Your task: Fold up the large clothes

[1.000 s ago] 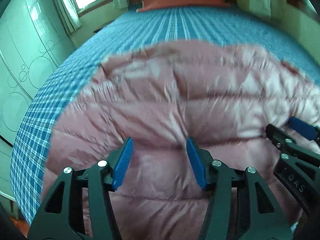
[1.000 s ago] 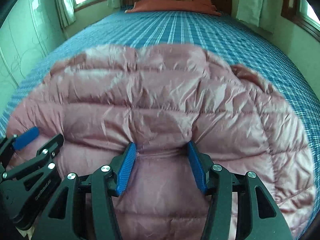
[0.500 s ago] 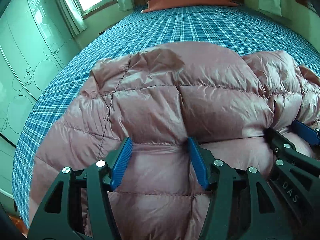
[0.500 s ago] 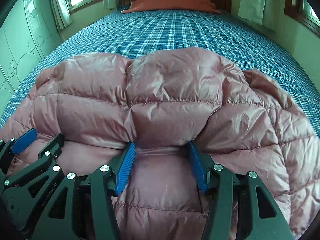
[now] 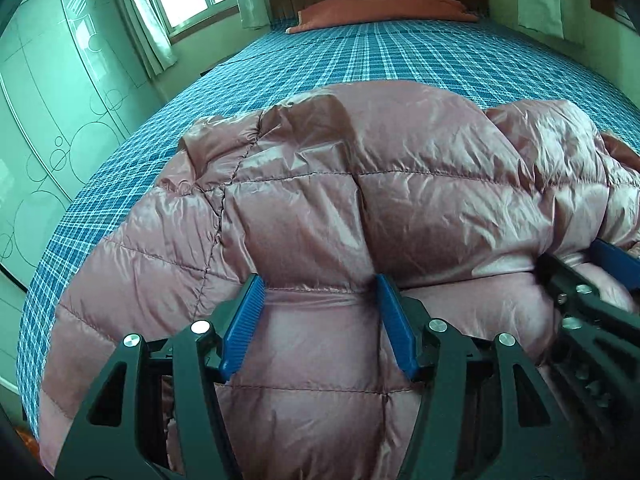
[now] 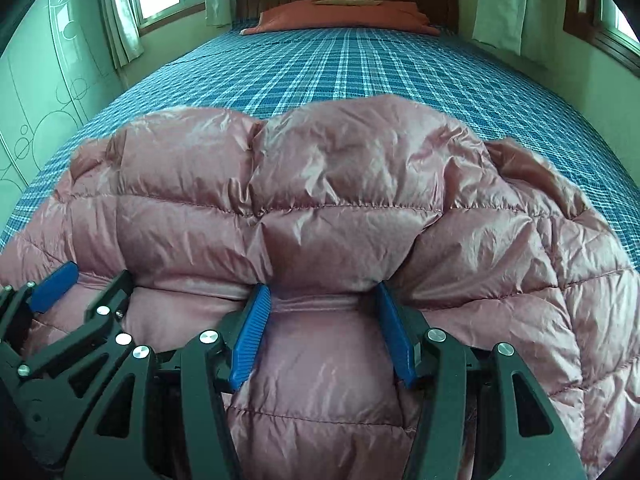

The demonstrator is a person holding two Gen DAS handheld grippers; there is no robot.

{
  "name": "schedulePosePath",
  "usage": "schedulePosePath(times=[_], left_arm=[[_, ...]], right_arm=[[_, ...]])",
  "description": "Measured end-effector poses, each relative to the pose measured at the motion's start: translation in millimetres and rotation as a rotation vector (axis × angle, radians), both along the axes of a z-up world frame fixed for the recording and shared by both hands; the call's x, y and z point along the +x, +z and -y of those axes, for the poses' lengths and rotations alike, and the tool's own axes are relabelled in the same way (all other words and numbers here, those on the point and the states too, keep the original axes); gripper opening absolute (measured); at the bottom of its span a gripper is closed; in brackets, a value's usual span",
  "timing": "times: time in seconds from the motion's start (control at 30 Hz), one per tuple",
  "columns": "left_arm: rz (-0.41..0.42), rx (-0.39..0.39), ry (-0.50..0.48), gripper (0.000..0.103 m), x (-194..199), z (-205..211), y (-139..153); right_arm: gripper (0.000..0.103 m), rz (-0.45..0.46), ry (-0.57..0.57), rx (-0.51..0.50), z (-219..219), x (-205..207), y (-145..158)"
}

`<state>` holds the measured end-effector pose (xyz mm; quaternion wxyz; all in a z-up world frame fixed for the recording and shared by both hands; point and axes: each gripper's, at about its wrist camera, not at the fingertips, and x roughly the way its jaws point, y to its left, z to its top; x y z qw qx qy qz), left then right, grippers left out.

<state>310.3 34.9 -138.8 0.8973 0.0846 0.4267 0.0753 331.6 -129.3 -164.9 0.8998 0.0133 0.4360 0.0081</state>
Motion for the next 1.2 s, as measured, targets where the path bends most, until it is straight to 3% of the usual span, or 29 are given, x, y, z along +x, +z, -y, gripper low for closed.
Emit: schedulePosePath(times=[0.17, 0.33, 0.6, 0.77, 1.0, 1.2], left_arm=[[0.006, -0.03, -0.001, 0.058, -1.9, -4.5, 0.2], [0.007, -0.073, -0.003, 0.059, -4.5, -11.7, 1.1], [-0.02, -0.17, -0.025, 0.064, -14.1, -30.6, 16.7], [-0.018, -0.286, 0.015, 0.071, -38.6, -72.3, 36.9], [0.03, -0.402, 0.173, 0.082, -71.8, -151.8, 52.0], [-0.071, -0.76, 0.188, 0.083, -75.7, -196.1, 17.2]], right_arm=[[0.055, 0.031, -0.013, 0.023, -1.2, -24.6, 17.6], [0.056, 0.034, 0.006, -0.036, -8.7, -30.0, -3.5], [0.058, 0.045, 0.006, -0.033, -6.1, -27.7, -9.5], [0.058, 0.05, 0.005, -0.031, -5.9, -29.2, -11.2], [0.058, 0.056, 0.001, -0.03, -7.7, -33.0, -11.7], [0.058, 0.054, 0.002, -0.03, -7.2, -32.5, -11.8]])
